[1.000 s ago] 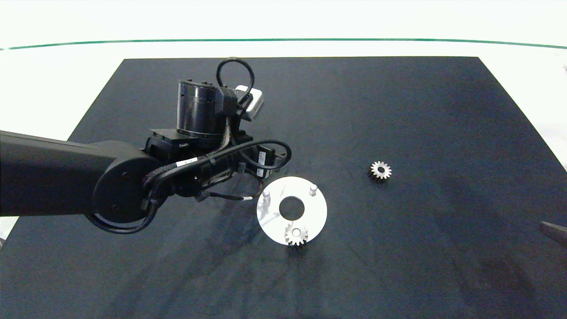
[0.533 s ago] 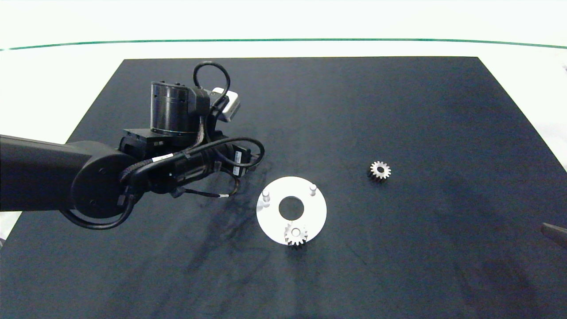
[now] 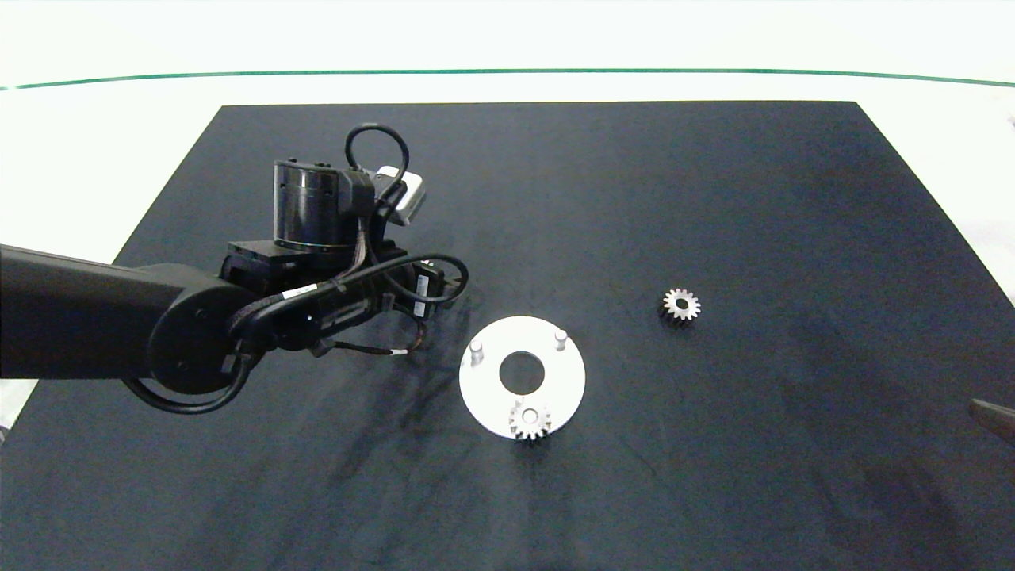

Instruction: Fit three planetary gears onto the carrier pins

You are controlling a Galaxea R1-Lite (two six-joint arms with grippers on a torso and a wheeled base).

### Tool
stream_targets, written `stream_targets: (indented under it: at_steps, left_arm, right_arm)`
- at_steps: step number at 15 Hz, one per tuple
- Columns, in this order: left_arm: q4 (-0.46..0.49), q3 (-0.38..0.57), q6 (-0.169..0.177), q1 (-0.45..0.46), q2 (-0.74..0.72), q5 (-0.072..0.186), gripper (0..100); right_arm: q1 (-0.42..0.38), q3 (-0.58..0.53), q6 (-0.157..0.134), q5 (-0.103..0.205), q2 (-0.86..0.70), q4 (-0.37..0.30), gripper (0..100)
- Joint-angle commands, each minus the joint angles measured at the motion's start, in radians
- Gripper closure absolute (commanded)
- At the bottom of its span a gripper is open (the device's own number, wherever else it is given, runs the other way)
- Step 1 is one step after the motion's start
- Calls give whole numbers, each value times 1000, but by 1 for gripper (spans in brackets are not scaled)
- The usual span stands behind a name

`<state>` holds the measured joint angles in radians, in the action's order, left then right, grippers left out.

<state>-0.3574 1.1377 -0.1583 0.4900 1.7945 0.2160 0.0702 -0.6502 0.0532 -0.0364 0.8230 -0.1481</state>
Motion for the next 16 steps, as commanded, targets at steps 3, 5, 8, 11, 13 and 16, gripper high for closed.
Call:
stream_targets:
  at_steps: [3,5,8,11,13,16]
  left_arm:
    - [-46,-19,-4,-27,52,0,0]
    - [-46,-24,-4,-34,54,0,0]
    - [-46,-24,-7,-45,49,-12,0]
    - [-44,-21,-12,-47,52,-12,0]
    - [-44,-18,-14,-45,52,-12,1]
    - [-44,-16,-14,-44,52,-12,7]
  right_arm:
    - [0,1,0,-2,1,-1,0]
    - [2,1,0,-2,1,-1,0]
    - [0,1,0,-2,1,-1,0]
    - [0,1,0,-2,1,-1,0]
    - [0,1,0,-2,1,-1,0]
    - [0,0,0,-2,1,-1,0]
